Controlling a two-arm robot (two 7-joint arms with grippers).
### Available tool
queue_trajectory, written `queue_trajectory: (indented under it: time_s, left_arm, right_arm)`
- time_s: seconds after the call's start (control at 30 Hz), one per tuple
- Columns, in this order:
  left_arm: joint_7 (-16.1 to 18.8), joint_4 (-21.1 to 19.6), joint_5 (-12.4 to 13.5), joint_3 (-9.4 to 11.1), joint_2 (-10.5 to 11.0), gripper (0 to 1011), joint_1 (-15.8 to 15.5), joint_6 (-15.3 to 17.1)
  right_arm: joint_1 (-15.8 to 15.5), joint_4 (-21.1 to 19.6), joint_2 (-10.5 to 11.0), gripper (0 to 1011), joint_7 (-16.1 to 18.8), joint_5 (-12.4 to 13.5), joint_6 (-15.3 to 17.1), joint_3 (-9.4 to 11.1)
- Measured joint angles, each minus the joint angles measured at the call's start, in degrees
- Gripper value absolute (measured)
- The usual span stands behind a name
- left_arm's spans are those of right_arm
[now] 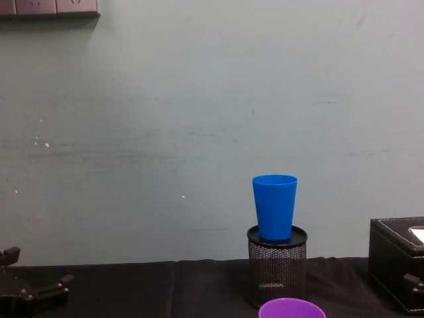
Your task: Pick up one cup with a gripper and tap it against the other cup.
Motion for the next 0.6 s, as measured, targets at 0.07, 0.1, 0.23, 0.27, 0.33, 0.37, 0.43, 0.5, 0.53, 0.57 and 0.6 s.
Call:
queue_trajectory:
  time_s: [0.07, 0.1, 0.23, 0.27, 0.33, 0.37, 0.43, 0.5, 0.53, 0.57, 0.6]
  left_arm:
    - [0.0, 0.0, 0.0, 0.0, 0.0, 1000, 0.0, 0.0]
    - [0.0, 0.0, 0.0, 0.0, 0.0, 1000, 0.0, 0.0]
    - [0.0, 0.0, 0.0, 0.0, 0.0, 1000, 0.0, 0.0]
    - [0.0, 0.0, 0.0, 0.0, 0.0, 1000, 0.0, 0.0]
    - [0.0, 0.0, 0.0, 0.0, 0.0, 1000, 0.0, 0.0]
    - [0.0, 0.0, 0.0, 0.0, 0.0, 1000, 0.0, 0.0]
    - [0.0, 0.0, 0.0, 0.0, 0.0, 1000, 0.0, 0.0]
    - [0.0, 0.0, 0.0, 0.0, 0.0, 1000, 0.0, 0.0]
    - [0.0, 0.0, 0.0, 0.0, 0.0, 1000, 0.0, 0.0]
    - [0.0, 0.0, 0.0, 0.0, 0.0, 1000, 0.0, 0.0]
    - [0.0, 0.0, 0.0, 0.0, 0.0, 1000, 0.0, 0.0]
  right_arm:
    - [0.0, 0.0, 0.0, 1002, 0.0, 0.0, 0.0, 0.0]
    - [0.0, 0.0, 0.0, 1002, 0.0, 0.0, 0.0, 0.0]
    - [0.0, 0.0, 0.0, 1002, 0.0, 0.0, 0.0, 0.0]
    - [0.0, 0.0, 0.0, 1002, 0.0, 0.0, 0.0, 0.0]
    - [0.0, 0.0, 0.0, 1000, 0.0, 0.0, 0.0, 0.0]
    - [0.0, 0.0, 0.0, 1002, 0.0, 0.0, 0.0, 0.0]
    - [0.0, 0.0, 0.0, 1002, 0.0, 0.0, 0.0, 0.0]
    - [0.0, 0.0, 0.0, 1002, 0.0, 0.0, 0.0, 0.0]
    - [0.0, 0.0, 0.0, 1002, 0.0, 0.0, 0.0, 0.0]
    - [0.0, 0.0, 0.0, 1002, 0.0, 0.0, 0.0, 0.0]
    - [0.0, 0.0, 0.0, 1002, 0.0, 0.0, 0.0, 0.0]
